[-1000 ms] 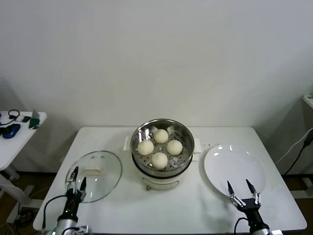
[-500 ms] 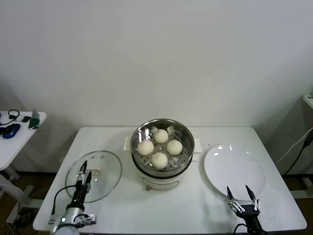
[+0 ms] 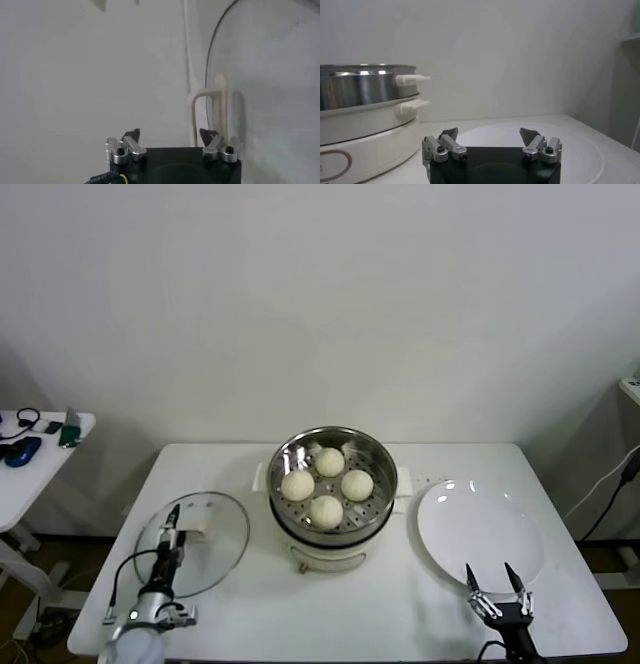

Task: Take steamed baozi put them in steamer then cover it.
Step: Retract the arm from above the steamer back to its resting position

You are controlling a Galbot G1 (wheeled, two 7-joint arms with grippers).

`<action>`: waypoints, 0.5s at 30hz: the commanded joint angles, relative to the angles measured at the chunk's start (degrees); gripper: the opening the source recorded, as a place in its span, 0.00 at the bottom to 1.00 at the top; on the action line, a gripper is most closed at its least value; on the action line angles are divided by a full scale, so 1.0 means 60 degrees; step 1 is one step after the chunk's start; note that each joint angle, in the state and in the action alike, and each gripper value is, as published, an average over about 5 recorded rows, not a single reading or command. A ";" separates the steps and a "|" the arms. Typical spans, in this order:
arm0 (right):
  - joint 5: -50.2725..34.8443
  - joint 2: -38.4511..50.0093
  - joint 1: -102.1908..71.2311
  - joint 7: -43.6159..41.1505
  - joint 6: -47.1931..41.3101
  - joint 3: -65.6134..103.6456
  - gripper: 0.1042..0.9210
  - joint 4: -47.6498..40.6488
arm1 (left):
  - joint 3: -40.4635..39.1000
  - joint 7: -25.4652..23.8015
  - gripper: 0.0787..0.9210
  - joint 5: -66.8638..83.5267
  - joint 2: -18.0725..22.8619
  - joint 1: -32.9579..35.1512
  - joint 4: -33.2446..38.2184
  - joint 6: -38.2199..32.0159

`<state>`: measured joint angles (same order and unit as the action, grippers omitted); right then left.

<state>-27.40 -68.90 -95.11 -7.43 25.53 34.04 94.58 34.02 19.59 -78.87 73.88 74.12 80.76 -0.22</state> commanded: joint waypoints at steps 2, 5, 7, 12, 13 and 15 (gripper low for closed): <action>0.0072 -0.0092 0.0015 -0.0035 -0.0018 0.0012 0.88 0.0005 | -0.0058 0.0000 0.69 -0.0156 0.0090 -0.0260 -0.0376 0.0090; 0.0090 -0.0123 0.0032 -0.0045 -0.0018 0.0009 0.88 0.0002 | -0.0062 0.0003 0.59 -0.0189 0.0131 -0.0242 -0.0401 0.0152; 0.0098 -0.0140 0.0039 -0.0050 -0.0017 0.0011 0.88 0.0004 | -0.0066 0.0007 0.52 -0.0204 0.0153 -0.0238 -0.0420 0.0176; 0.0110 -0.0185 0.0034 -0.0064 -0.0015 0.0025 0.88 0.0019 | -0.0078 0.0036 0.35 -0.0227 0.0217 -0.0273 -0.0526 0.0177; 0.0112 -0.0195 0.0033 -0.0066 -0.0015 0.0030 0.88 0.0020 | -0.0077 0.0046 0.31 -0.0230 0.0227 -0.0287 -0.0563 0.0173; 0.0115 -0.0207 0.0022 -0.0074 -0.0015 0.0042 0.88 0.0033 | -0.0067 0.0069 0.25 -0.0232 0.0241 -0.0310 -0.0617 0.0171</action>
<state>-26.82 -69.99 -94.92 -7.82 25.44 34.17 94.62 33.61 19.69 -80.07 75.13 72.85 78.22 0.65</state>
